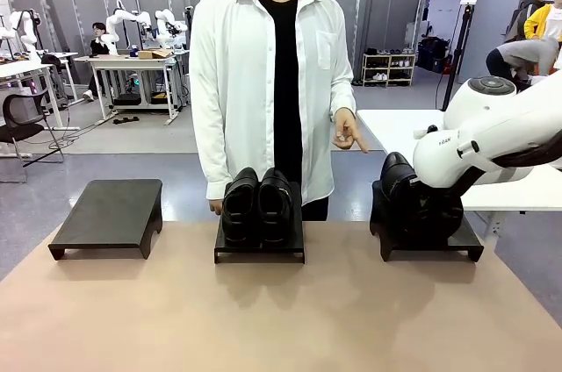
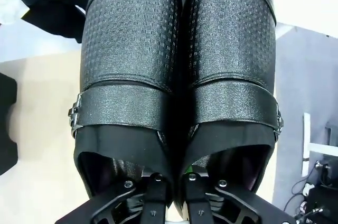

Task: Place the shoes on the stand as instructed by the person.
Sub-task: Pick up another pair of Shoes and place it on the Shoes Stand indicated by the person.

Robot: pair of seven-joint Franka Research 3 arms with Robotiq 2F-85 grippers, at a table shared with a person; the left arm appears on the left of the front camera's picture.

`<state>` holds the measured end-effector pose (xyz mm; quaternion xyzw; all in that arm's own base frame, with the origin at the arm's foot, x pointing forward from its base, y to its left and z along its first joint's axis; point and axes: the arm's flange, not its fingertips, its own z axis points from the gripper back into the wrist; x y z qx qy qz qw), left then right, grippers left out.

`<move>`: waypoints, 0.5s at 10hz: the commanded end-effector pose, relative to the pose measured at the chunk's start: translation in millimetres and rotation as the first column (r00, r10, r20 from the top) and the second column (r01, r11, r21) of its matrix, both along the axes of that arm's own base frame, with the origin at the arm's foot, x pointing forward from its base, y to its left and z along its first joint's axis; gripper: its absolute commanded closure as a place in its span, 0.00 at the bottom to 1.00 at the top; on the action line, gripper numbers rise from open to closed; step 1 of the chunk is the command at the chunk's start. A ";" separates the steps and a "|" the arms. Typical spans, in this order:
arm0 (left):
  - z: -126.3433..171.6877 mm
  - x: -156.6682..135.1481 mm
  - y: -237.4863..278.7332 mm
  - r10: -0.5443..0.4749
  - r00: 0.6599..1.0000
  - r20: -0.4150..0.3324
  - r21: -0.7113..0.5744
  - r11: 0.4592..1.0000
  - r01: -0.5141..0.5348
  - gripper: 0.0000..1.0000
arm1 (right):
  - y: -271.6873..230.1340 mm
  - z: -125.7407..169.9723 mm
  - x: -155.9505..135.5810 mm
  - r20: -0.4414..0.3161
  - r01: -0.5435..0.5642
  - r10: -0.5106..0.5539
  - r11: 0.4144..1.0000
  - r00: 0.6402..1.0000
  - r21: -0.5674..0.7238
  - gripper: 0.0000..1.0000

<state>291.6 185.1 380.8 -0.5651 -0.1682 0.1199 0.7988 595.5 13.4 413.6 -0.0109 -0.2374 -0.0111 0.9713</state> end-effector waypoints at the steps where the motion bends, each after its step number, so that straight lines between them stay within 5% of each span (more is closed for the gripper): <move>1: 1.8 -1.8 0.1 -0.010 1.000 0.013 -0.003 1.000 0.010 0.00 | 7.3 5.5 10.2 0.047 0.041 -0.040 0.999 0.998 -0.011 0.93; 3: 1.8 -1.8 0.1 -0.010 1.000 0.013 -0.003 1.000 0.010 0.00 | 6.8 6.6 9.5 0.038 0.037 -0.037 0.999 0.999 -0.002 0.86; 4: 1.8 -1.8 0.1 -0.010 1.000 0.013 -0.003 1.000 0.010 0.00 | 6.2 7.8 8.8 0.039 0.039 -0.039 0.999 0.998 0.001 0.60; 5: 1.8 -1.8 0.1 -0.010 1.000 0.013 -0.003 1.000 0.010 0.00 | 6.7 8.1 7.7 0.037 0.035 -0.035 0.999 0.999 -0.003 0.46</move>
